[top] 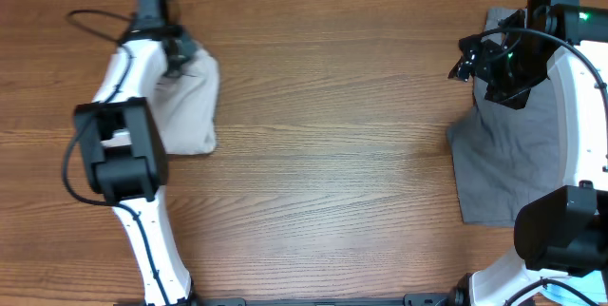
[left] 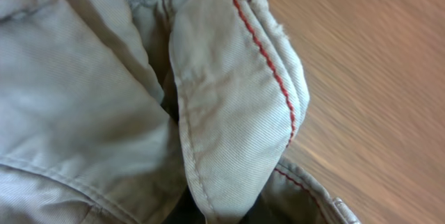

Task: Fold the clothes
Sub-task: 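Lower the bundle at the top-left table corner and flatten it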

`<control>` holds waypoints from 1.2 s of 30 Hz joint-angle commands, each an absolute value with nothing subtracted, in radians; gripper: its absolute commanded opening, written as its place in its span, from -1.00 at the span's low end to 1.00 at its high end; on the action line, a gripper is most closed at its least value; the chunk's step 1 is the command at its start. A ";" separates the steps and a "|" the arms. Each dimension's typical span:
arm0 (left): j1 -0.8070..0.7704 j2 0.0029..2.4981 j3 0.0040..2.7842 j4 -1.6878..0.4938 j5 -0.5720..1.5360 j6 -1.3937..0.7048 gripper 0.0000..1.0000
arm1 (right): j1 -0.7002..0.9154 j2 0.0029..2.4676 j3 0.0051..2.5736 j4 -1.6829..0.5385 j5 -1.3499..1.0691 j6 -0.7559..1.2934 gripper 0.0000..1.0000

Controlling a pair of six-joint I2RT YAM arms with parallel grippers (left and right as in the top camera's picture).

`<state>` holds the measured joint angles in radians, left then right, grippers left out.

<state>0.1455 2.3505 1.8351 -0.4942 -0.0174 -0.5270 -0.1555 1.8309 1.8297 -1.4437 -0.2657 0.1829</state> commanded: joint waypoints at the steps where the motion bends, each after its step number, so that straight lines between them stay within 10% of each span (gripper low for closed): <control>1: 0.234 2.407 1.804 -0.418 -0.043 -0.537 -0.92 | -0.150 1.806 1.858 -1.450 -0.271 0.178 0.69; 5: 0.277 2.407 1.804 -0.316 0.005 -0.447 -0.53 | -0.150 1.806 1.858 -1.464 -0.271 0.178 0.69; 6: 0.281 2.407 1.804 -0.277 0.059 -0.368 0.29 | -0.150 1.806 1.858 -1.466 -0.271 0.178 0.69; 8: 0.281 2.406 1.818 -0.264 0.107 -0.270 1.00 | -0.150 1.806 1.858 -1.468 -0.271 0.178 0.69; 17: 0.252 2.333 2.129 -0.514 0.070 -0.044 1.00 | -0.150 1.806 1.858 -1.505 -0.271 0.178 0.71; 26: 0.233 2.194 2.363 -1.482 0.078 -0.162 1.00 | -0.150 1.806 1.858 -1.499 -0.271 0.173 0.72; 36: 0.228 2.196 1.970 -1.356 0.120 -0.109 0.99 | -0.150 1.806 1.858 -1.515 -0.271 0.125 0.72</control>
